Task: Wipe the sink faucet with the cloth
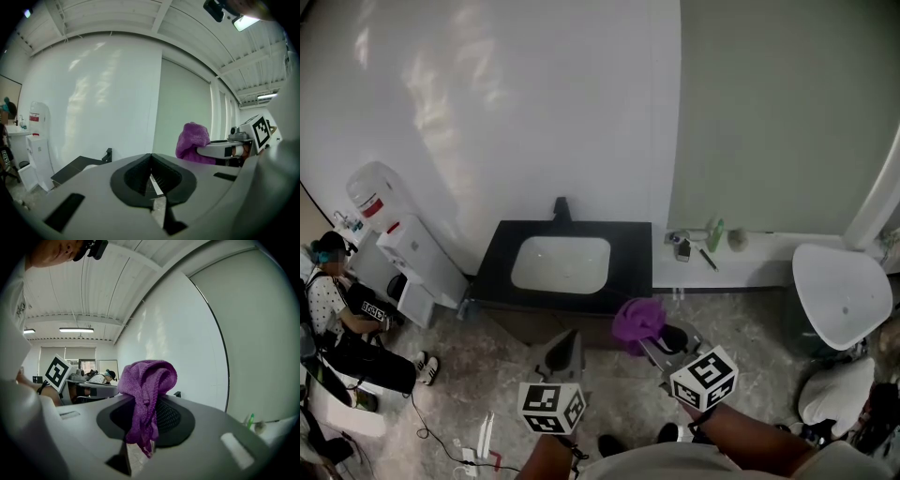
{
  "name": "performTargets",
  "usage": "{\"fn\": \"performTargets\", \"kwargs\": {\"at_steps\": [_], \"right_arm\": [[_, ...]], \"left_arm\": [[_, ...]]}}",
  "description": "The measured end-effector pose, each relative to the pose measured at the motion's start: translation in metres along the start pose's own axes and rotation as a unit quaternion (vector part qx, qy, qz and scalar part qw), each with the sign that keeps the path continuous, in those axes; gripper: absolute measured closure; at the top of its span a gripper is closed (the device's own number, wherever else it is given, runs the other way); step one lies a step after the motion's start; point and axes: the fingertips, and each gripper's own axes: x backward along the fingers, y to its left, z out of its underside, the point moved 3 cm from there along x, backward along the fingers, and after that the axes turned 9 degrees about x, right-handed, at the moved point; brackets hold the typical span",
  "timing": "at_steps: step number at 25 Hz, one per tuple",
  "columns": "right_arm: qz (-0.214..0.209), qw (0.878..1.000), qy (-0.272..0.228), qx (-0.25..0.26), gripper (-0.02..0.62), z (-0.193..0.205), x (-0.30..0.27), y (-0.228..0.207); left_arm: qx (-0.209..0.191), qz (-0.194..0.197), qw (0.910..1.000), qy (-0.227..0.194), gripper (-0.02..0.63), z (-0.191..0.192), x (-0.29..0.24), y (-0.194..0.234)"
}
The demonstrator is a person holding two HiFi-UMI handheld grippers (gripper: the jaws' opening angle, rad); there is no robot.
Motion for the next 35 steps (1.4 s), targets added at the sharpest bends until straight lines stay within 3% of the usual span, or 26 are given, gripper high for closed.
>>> {"fn": "performTargets", "kwargs": {"at_steps": [13,19,27,35], "right_arm": [[0.000,1.000,0.001,-0.014,0.503,0.000,-0.050,0.062],[0.006,1.000,0.007,-0.015,0.502,-0.003,-0.079,0.067],[0.007,0.999,0.008,-0.032,0.502,0.018,-0.157,-0.001],[-0.034,0.998,0.016,-0.052,0.503,0.026,-0.303,-0.127]], "left_arm": [[-0.005,0.017,0.9998,0.004,0.598,-0.005,0.031,0.067],[-0.007,0.029,0.9996,0.004,0.598,-0.020,0.025,0.097],[-0.016,0.011,0.9996,0.019,0.598,-0.024,-0.053,0.148],[-0.006,-0.015,0.9995,0.028,0.598,-0.066,-0.214,0.214]]}}
